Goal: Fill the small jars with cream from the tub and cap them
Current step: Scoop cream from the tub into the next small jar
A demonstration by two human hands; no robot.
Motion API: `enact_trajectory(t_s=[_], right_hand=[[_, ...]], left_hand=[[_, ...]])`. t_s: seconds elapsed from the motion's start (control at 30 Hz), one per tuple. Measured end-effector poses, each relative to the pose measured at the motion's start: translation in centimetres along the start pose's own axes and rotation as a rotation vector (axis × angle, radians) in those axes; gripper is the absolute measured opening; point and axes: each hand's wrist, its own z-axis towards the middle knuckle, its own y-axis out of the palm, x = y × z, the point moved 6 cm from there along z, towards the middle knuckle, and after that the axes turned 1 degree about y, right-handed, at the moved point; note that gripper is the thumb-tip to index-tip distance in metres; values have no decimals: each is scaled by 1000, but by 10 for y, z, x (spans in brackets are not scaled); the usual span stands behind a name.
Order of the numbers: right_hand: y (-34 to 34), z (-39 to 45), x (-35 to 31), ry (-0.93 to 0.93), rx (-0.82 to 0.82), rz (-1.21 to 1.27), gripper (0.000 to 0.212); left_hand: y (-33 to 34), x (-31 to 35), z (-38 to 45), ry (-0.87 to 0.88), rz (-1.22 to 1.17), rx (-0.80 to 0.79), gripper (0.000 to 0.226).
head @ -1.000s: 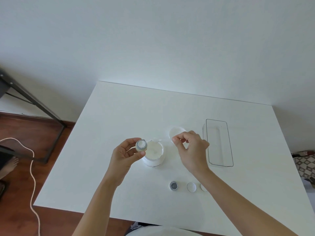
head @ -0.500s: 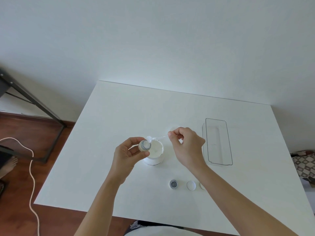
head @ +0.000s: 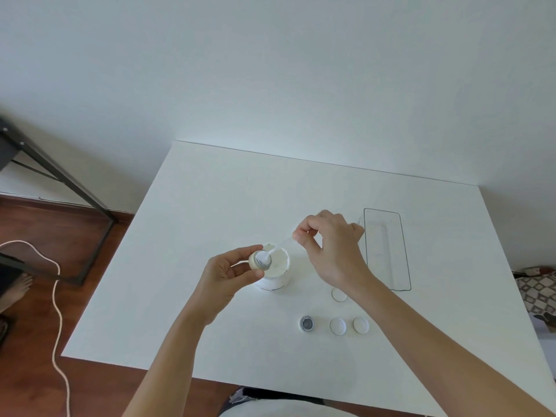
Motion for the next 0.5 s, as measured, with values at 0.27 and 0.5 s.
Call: enact_trajectory(t_s=[0.27, 0.5], right_hand=[[-18, 6, 13, 37, 50, 64, 15], [-7, 5, 22, 80, 25, 104, 16]], left_hand=[[-5, 2, 2, 28, -47, 32, 41], [2, 5, 7, 74, -67, 77, 39]])
